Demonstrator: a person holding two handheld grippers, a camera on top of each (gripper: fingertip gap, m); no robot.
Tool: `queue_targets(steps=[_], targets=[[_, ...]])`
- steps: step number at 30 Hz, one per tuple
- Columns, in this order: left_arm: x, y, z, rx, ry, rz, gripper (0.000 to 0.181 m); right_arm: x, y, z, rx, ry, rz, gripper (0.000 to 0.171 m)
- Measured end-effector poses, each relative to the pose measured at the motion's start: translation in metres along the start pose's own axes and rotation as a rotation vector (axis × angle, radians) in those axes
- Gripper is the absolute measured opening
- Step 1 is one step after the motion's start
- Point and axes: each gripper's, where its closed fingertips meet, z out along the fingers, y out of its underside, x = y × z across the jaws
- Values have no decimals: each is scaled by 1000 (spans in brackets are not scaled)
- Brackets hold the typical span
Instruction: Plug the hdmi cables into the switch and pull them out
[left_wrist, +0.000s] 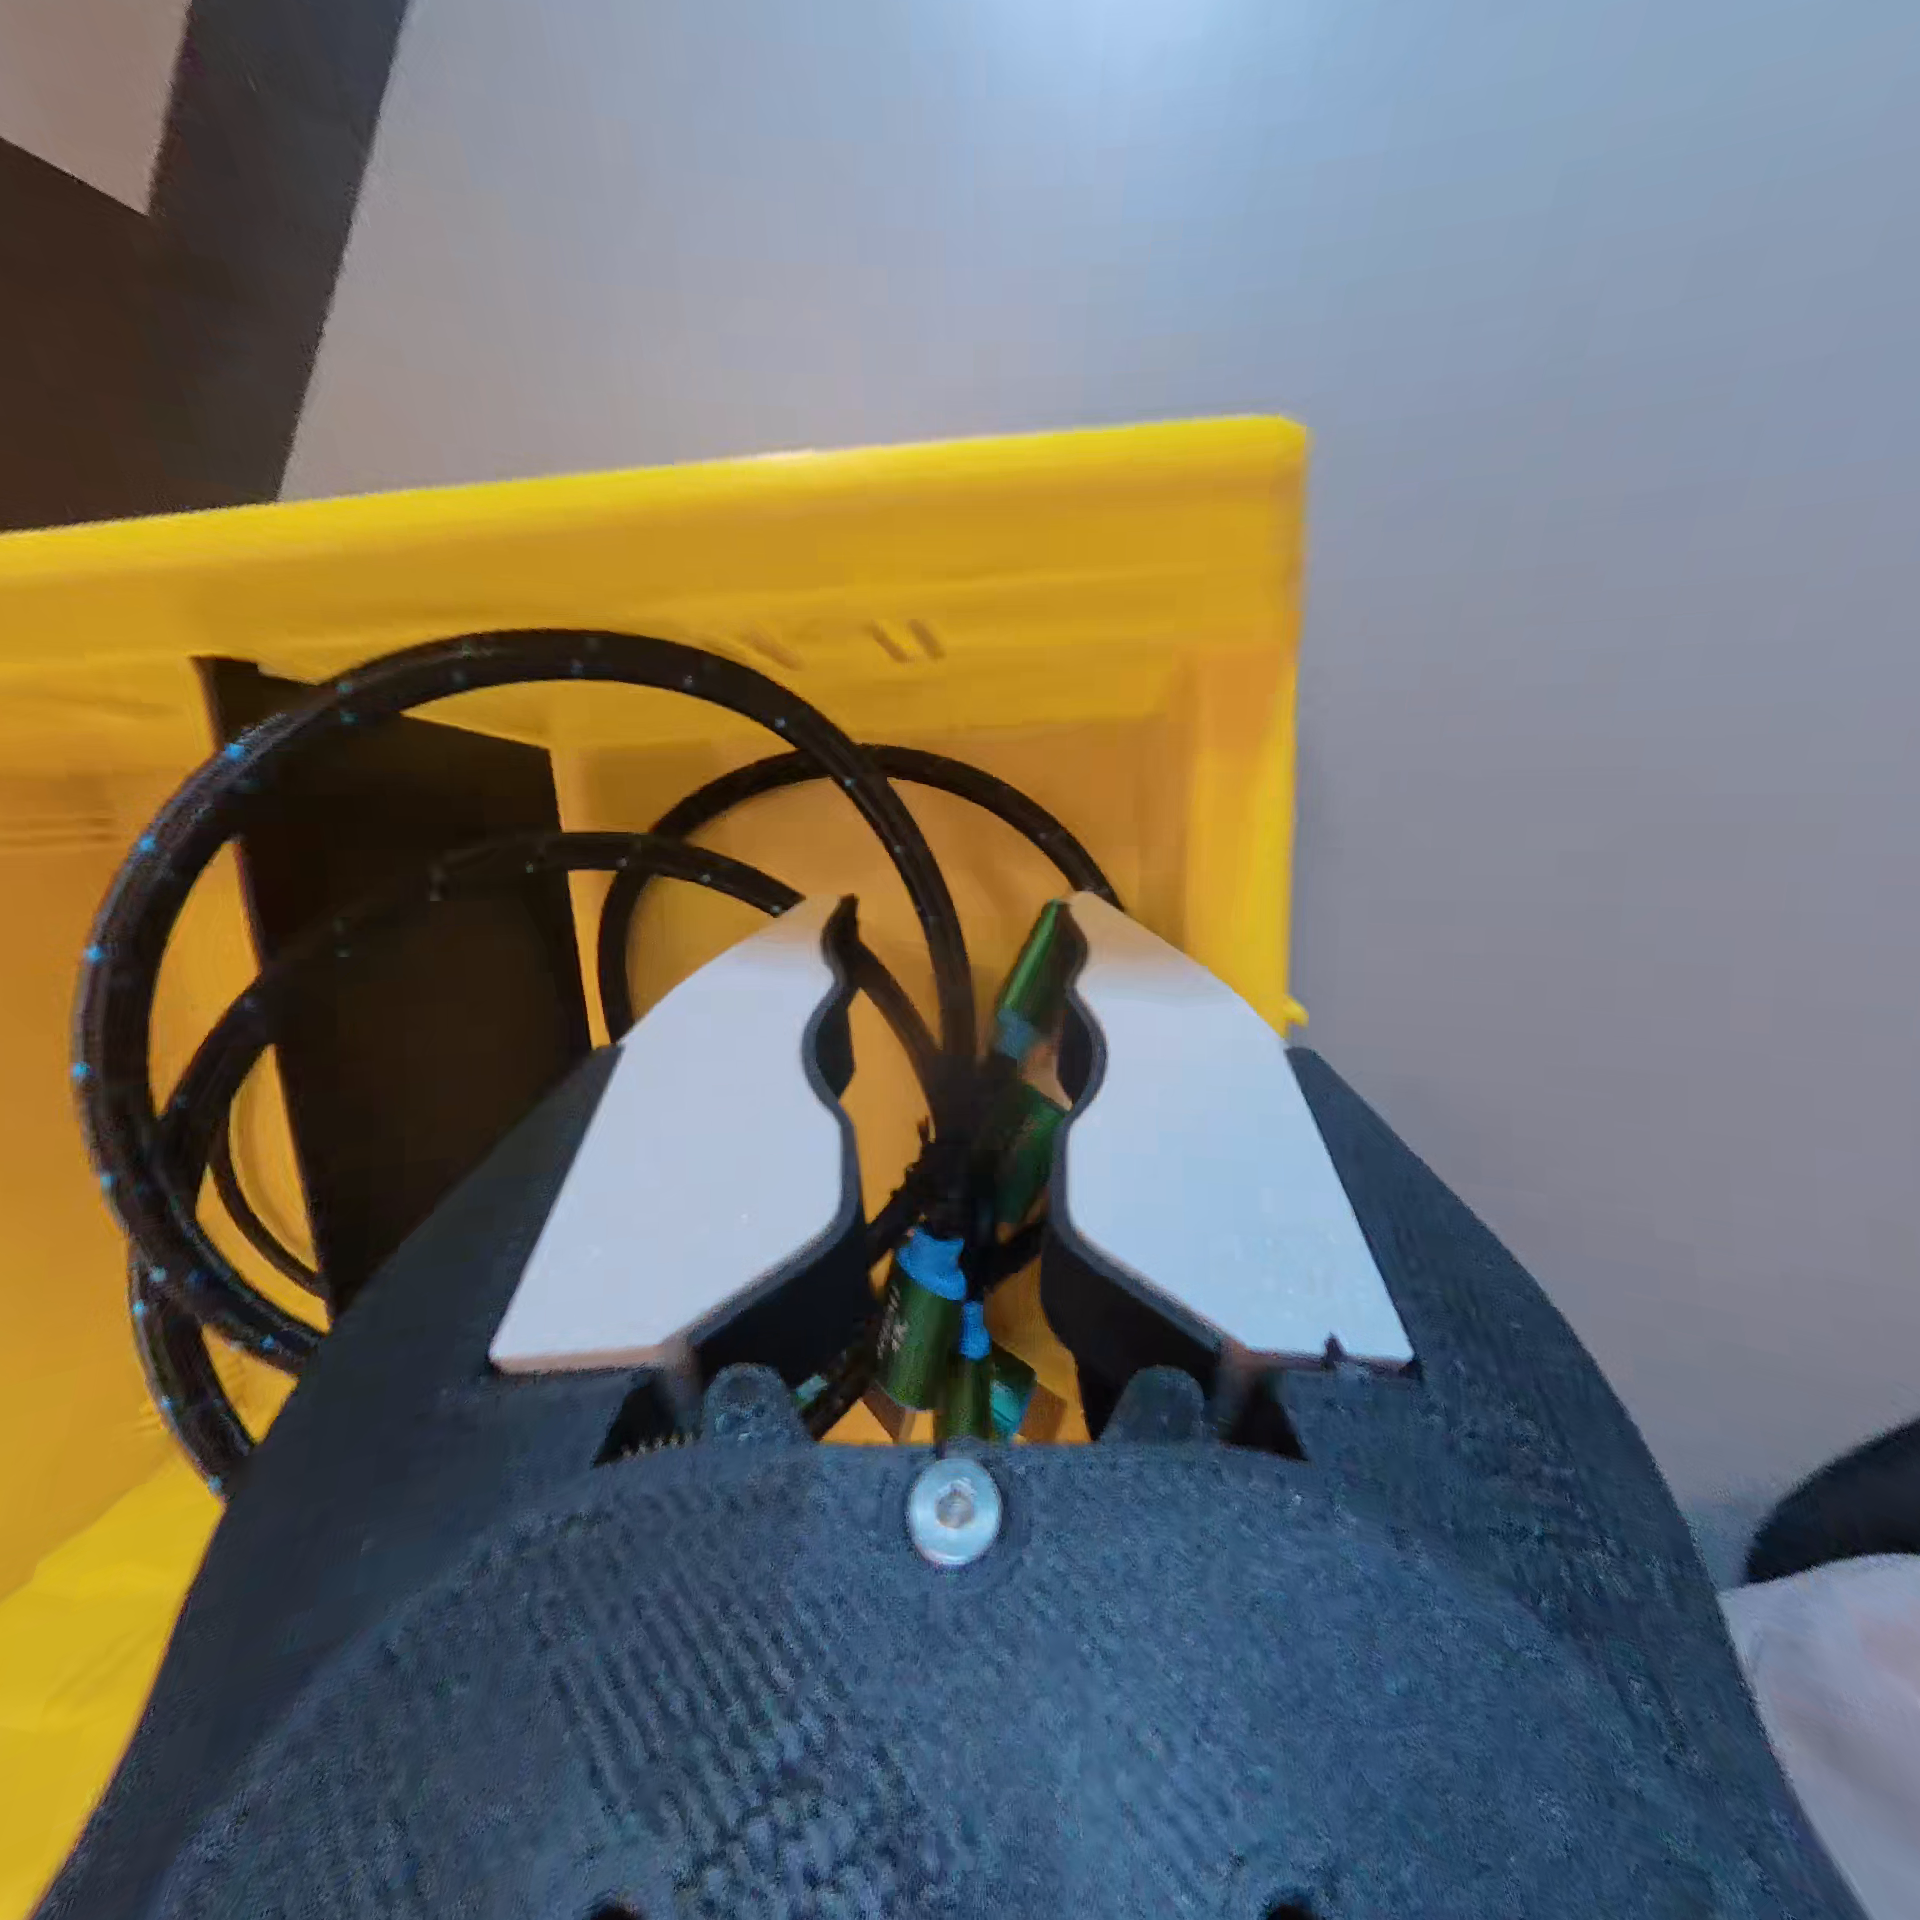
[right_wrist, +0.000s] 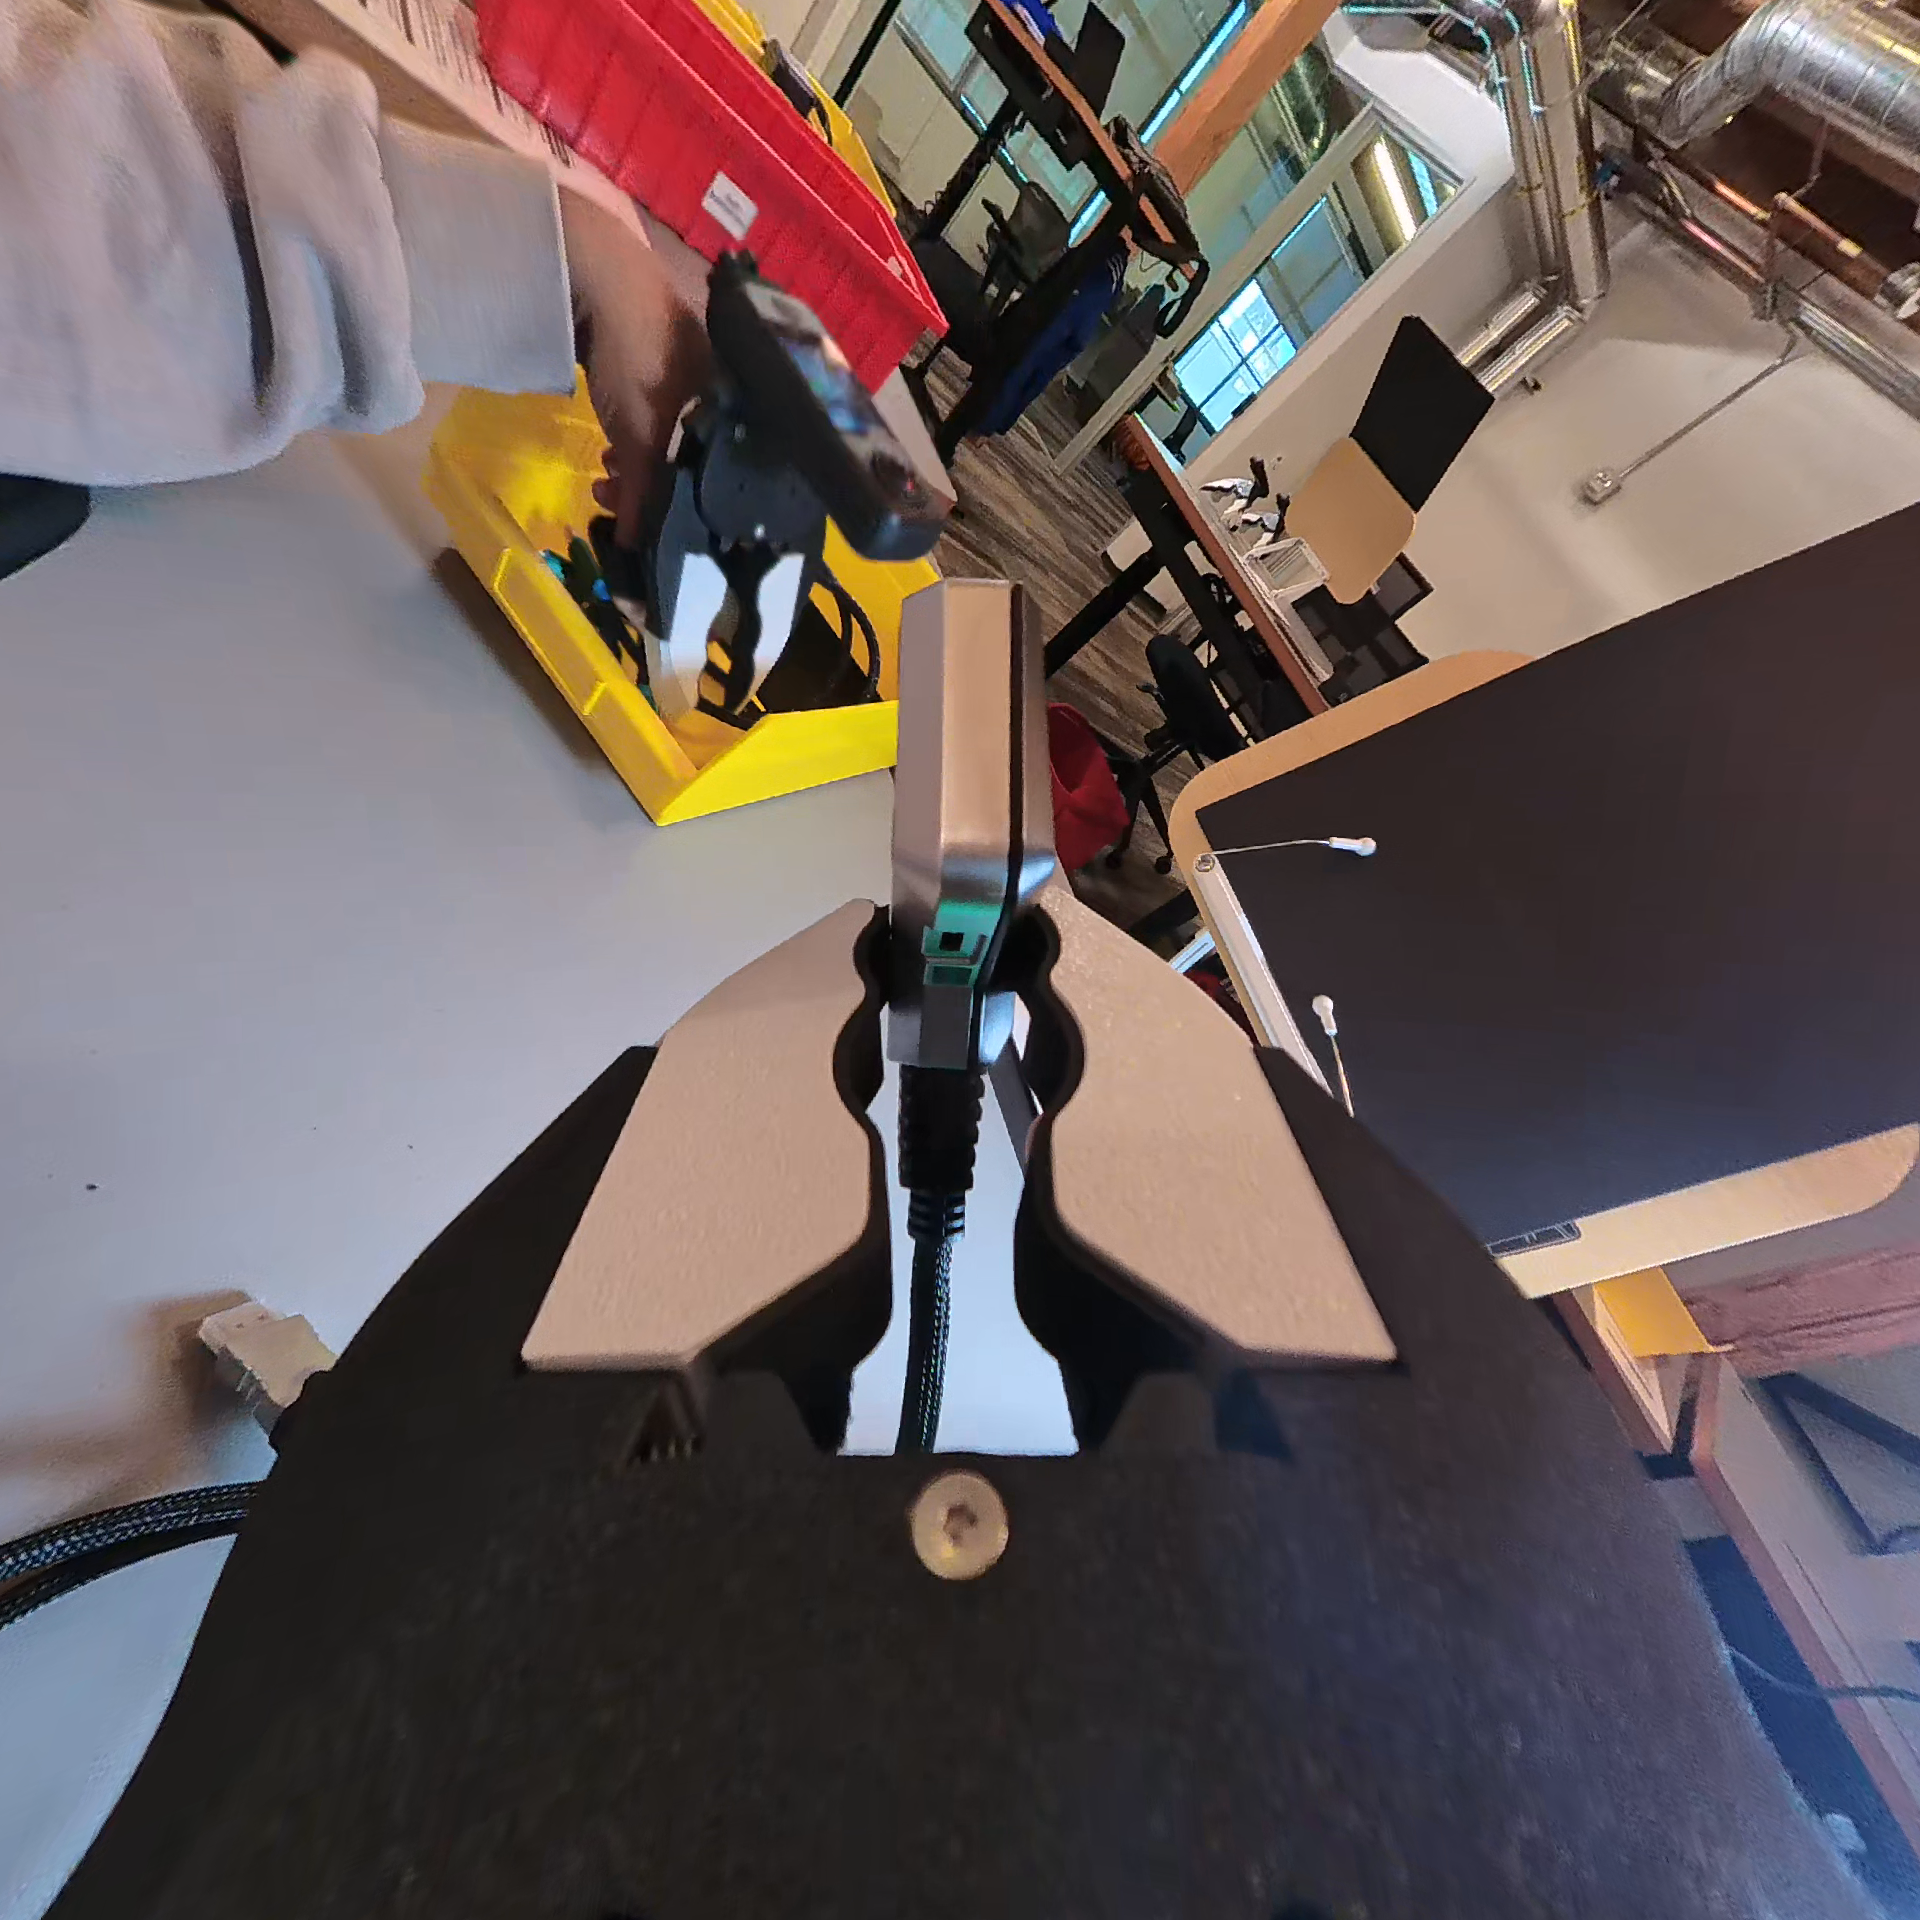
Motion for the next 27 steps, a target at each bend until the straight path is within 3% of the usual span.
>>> queue_targets(steps=[1, 2, 7, 12, 14, 19, 23, 27], targets=[[-4, 3, 4, -26, -19, 5, 25, 1, 0, -1, 2, 3, 3, 23], [-5, 5, 3, -37, -17, 8, 10, 3, 1, -2, 3, 6, 6, 23], [-9, -14, -51, 144, -94, 20, 8, 10, 1, -8, 15, 24, 20, 23], [10, -60, -138, 520, -162, 84, 7, 15, 1, -12, 22, 39, 31, 23], [19, -74, -157, 593, -183, 109, 7, 16, 0, -14, 29, 42, 40, 23], [1, -85, -157, 557, -319, 25, 7, 16, 0, -15, 28, 41, 41, 23], [-38, -62, -145, 390, -521, -36, 7, 17, 2, -15, 26, 41, 43, 23], [-61, -60, -171, 419, -726, -74, 7, 20, 4, -16, 23, 46, 48, 23]])
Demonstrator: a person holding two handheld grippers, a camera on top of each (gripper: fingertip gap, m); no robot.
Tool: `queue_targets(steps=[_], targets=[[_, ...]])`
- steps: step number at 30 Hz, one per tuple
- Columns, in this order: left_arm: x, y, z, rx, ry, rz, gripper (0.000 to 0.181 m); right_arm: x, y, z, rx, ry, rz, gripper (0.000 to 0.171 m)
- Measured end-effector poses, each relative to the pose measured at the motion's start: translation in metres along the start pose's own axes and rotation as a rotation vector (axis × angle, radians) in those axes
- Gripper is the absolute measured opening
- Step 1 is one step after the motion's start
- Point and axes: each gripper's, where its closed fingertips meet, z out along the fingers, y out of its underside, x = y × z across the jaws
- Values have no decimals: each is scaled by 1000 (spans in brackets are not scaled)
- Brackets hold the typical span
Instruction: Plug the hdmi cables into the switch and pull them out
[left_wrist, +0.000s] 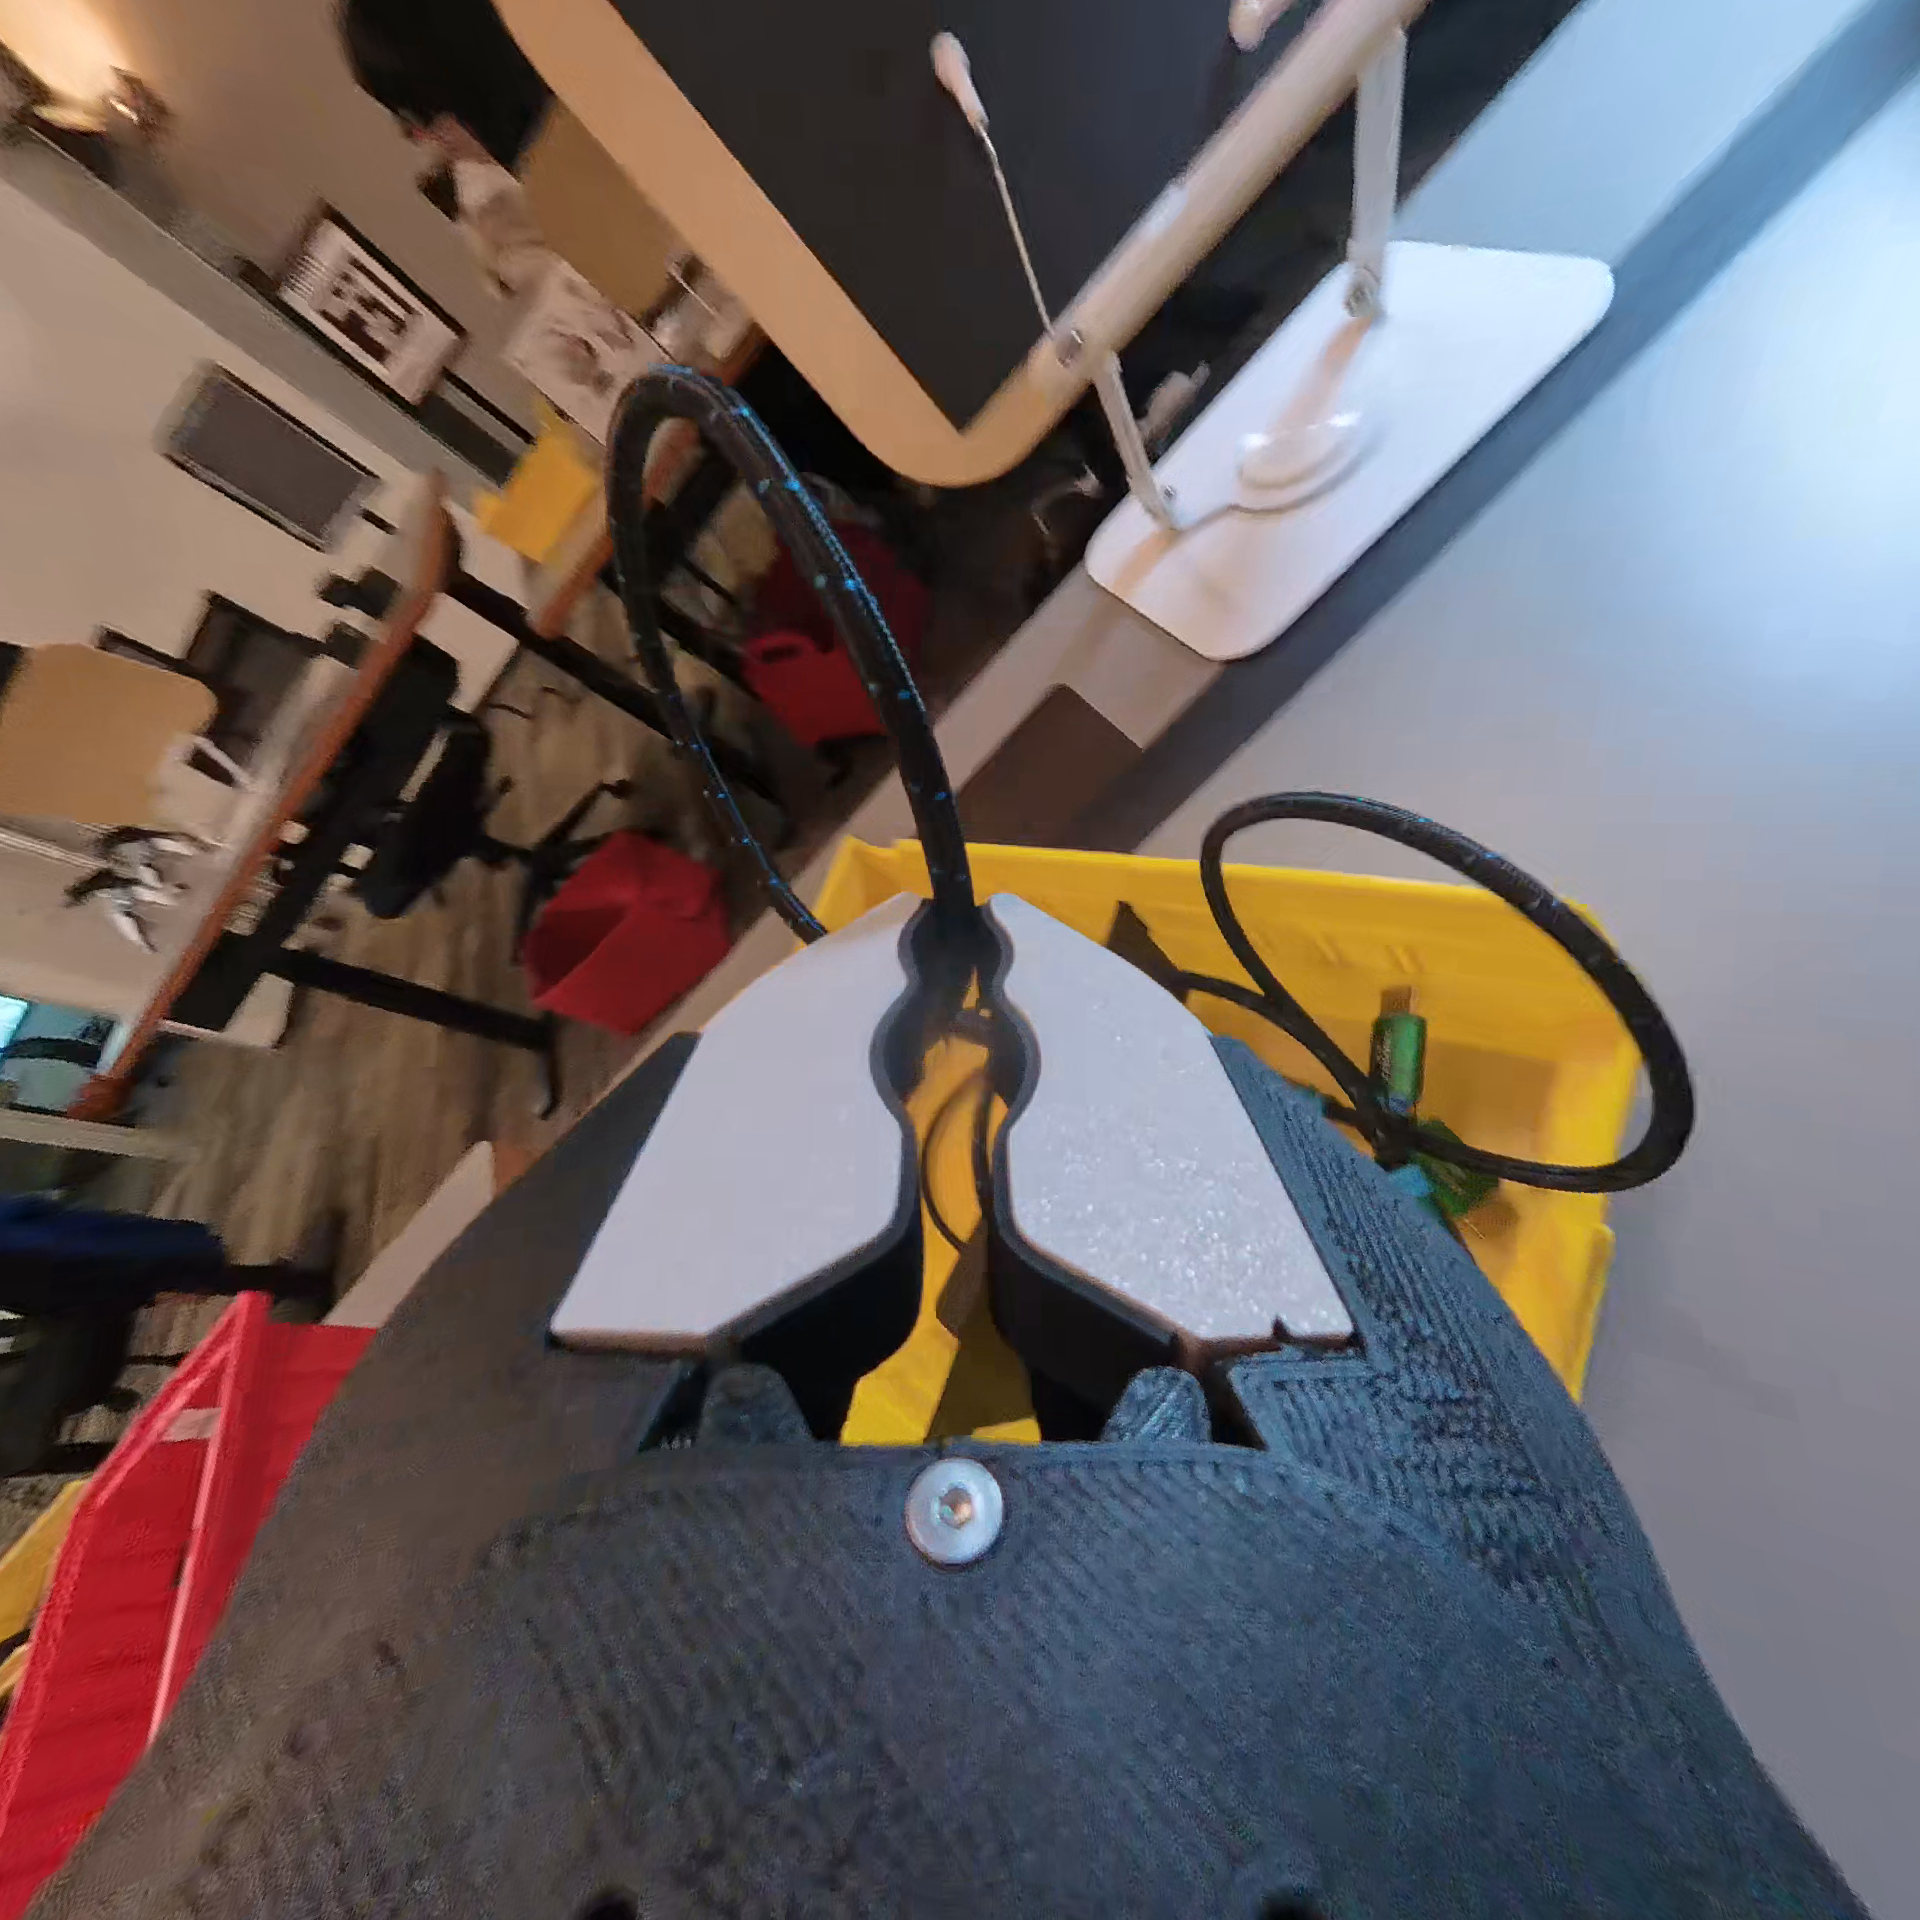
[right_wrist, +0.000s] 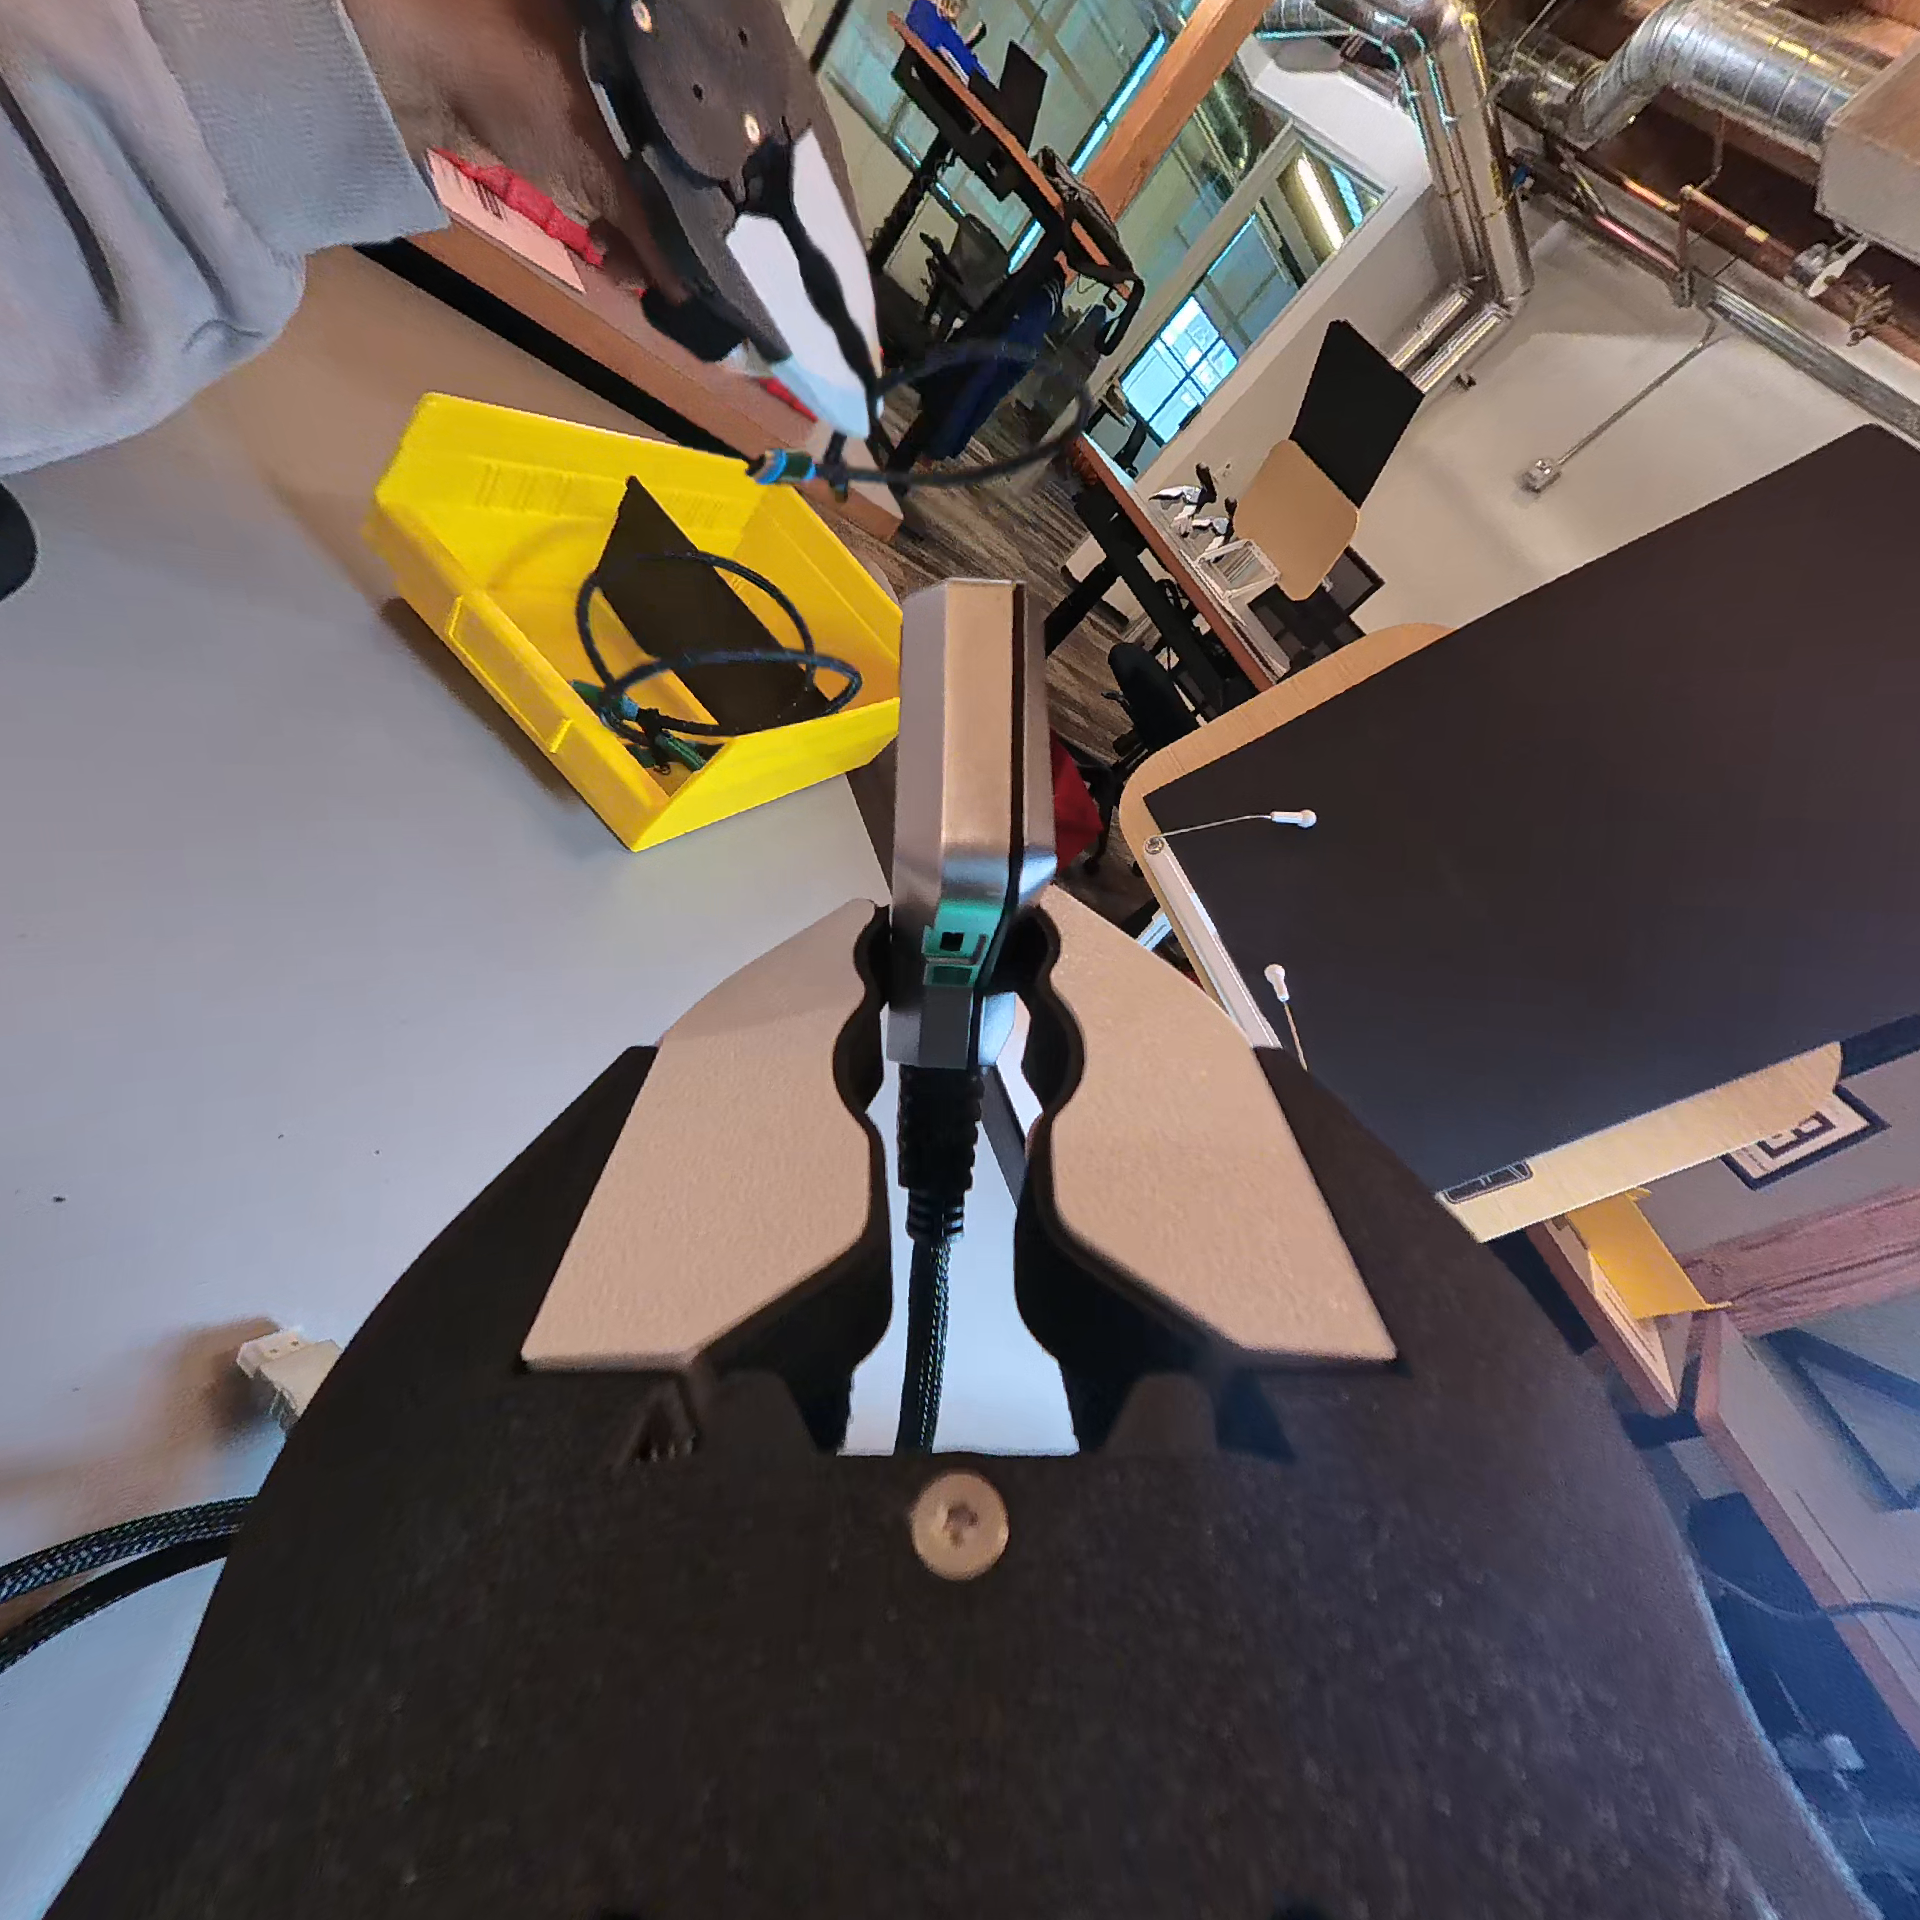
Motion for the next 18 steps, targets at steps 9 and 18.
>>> queue_targets(steps=[9, 18], targets=[[75, -79, -59, 313, 389, -28, 7, 5, 0, -7, 2, 8, 5, 23], [259, -49, -17, -85, 858, 250, 7, 10, -1, -16, 7, 9, 12, 23]])
